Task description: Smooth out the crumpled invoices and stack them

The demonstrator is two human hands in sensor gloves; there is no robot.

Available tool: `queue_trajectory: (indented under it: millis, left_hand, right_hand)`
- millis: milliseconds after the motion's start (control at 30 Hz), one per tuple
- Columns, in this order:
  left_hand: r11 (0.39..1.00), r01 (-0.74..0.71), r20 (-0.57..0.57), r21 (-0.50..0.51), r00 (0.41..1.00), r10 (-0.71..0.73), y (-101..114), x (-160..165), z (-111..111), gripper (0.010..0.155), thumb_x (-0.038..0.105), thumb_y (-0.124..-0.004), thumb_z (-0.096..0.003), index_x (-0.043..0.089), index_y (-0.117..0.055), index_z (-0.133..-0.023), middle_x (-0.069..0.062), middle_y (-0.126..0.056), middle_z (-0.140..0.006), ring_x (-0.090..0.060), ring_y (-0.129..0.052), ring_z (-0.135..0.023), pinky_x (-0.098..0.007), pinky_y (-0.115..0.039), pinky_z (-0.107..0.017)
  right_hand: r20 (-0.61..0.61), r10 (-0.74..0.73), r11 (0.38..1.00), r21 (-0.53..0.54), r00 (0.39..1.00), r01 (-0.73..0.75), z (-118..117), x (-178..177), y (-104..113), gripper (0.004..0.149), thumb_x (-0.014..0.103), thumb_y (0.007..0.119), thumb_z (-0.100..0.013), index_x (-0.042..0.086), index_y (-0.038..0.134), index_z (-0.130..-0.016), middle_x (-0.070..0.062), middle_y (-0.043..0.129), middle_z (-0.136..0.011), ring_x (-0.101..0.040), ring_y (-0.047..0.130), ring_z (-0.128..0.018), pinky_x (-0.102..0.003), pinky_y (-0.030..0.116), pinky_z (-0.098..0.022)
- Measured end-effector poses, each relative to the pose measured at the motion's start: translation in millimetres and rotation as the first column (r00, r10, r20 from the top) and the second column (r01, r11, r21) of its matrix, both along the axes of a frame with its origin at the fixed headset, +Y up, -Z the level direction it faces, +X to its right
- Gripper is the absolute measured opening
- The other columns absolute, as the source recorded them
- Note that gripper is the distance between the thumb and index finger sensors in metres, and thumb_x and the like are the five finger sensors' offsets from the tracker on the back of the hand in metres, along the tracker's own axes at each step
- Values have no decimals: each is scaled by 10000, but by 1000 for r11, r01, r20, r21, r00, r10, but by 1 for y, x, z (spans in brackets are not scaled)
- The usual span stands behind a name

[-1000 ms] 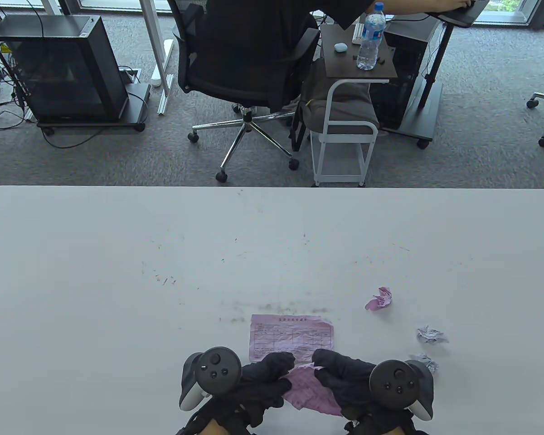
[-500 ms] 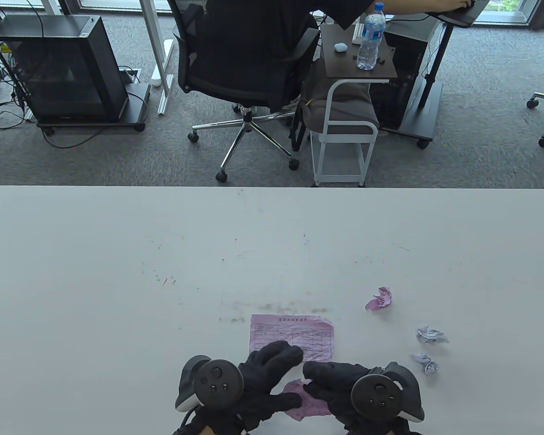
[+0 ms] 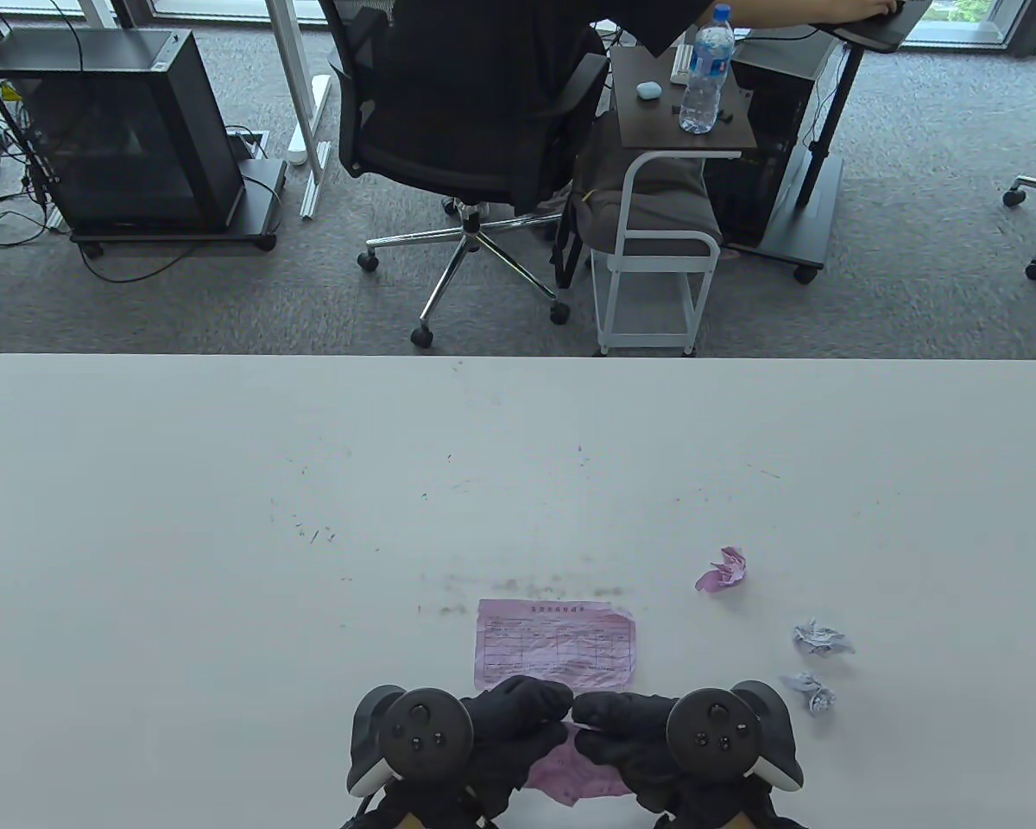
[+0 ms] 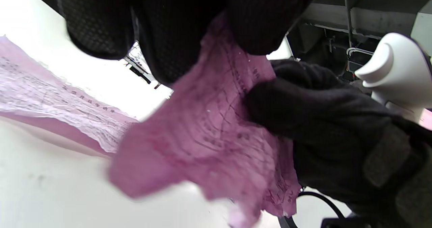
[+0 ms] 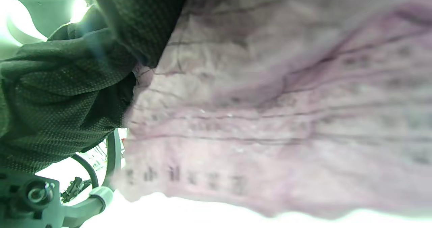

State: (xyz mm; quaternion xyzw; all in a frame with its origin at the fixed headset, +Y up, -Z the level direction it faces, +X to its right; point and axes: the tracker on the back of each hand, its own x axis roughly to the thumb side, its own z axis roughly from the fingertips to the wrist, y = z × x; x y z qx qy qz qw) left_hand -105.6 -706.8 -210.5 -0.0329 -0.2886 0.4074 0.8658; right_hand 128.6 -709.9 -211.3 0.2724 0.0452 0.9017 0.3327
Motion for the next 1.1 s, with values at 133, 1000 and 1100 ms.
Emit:
queue_trajectory:
  millis: [133,1000,1100]
  left_hand:
    - [999,47,-68,-9,997,-48,-5,-11,-6,433,220,-839,-532,81,-762,-934,-180,-883,-767,-222,-1036,-438,-531,-852,-475]
    - [603,777,269,-180,629,-729,-61,22,-5,615,319,-817,-567,281,-546,-1118,-183,-39,-1081,-587,-279,-962,-652,-509,-655]
    - [508,819,314,-265,572,-758,-69,19,-4,694,354,-817,-562,342,-396,-1113,-205,2,-1065,-601,-240,-958,-656,-500,-655]
  right_hand:
    - [37,3,999,-40,999,-2,-5,12,-3,425,279,851,-495,106,760,-872,-113,986,-639,-227,1028,-401,-446,911,-347]
    - [42,508,859,-106,861,-501,-11,-11,-56,414,288,823,-496,106,773,-865,-79,986,-571,-204,1007,-348,-440,901,-320]
    - [43,528,848,-81,848,-524,-10,-12,-57,416,292,820,-494,109,772,-864,-76,984,-577,-204,1008,-354,-439,902,-324]
